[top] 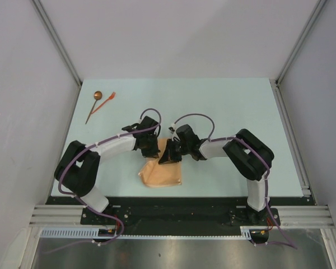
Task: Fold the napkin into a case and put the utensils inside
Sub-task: Fold the lower triangle-folded napkin at the center of the board.
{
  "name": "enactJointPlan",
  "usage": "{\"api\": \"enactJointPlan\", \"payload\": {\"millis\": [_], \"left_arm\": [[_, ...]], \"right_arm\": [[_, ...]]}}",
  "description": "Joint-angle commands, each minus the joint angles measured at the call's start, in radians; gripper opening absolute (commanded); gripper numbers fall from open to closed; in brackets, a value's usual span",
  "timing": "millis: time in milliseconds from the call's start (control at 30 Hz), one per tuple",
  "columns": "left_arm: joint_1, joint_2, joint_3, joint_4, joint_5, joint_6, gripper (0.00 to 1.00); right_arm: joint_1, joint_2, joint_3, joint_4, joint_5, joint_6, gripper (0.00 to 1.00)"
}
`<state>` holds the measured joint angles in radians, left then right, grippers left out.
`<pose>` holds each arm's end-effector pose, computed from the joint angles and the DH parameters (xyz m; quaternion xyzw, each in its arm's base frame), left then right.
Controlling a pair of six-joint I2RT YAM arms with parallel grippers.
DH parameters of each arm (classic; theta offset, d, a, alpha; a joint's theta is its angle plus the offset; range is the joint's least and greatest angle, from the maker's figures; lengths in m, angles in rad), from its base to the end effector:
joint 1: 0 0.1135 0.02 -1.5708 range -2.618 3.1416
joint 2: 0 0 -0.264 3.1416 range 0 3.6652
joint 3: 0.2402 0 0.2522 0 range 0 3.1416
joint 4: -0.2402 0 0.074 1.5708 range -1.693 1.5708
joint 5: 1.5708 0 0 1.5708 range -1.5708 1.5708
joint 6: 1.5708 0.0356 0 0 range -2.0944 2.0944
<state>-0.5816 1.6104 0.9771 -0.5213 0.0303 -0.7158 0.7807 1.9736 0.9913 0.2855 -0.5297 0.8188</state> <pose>0.2565 -0.1700 0.1805 -0.0625 0.9763 -0.1366 0.1557 0.2642 0.2870 0.1187 -0.0941 0.8764 0.4582 0.1146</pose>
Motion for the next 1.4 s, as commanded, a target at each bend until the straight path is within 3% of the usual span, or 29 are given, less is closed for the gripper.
{"api": "enactJointPlan", "payload": {"millis": [0, 433, 667, 1167, 1333, 1367], "left_arm": [[-0.008, 0.006, -0.012, 0.041, -0.013, -0.03, 0.0], [-0.011, 0.036, -0.081, 0.176, 0.013, -0.057, 0.0], [-0.011, 0.006, -0.156, 0.273, 0.029, -0.086, 0.0], [-0.009, 0.006, -0.169, 0.254, 0.031, -0.099, 0.0], [-0.011, -0.02, -0.17, 0.238, 0.028, -0.103, 0.1], [-0.011, -0.027, -0.17, 0.234, 0.029, -0.103, 0.19]], "right_arm": [[-0.006, -0.093, -0.013, -0.118, 0.069, -0.079, 0.0], [-0.087, -0.114, -0.046, -0.111, 0.074, -0.138, 0.0], [-0.103, -0.059, 0.053, -0.074, 0.007, -0.139, 0.0], [-0.097, 0.12, 0.216, -0.022, -0.042, -0.087, 0.0], [-0.1, 0.157, 0.214, -0.037, -0.024, -0.133, 0.0], [-0.104, 0.163, 0.21, -0.034, -0.03, -0.138, 0.0]]}}
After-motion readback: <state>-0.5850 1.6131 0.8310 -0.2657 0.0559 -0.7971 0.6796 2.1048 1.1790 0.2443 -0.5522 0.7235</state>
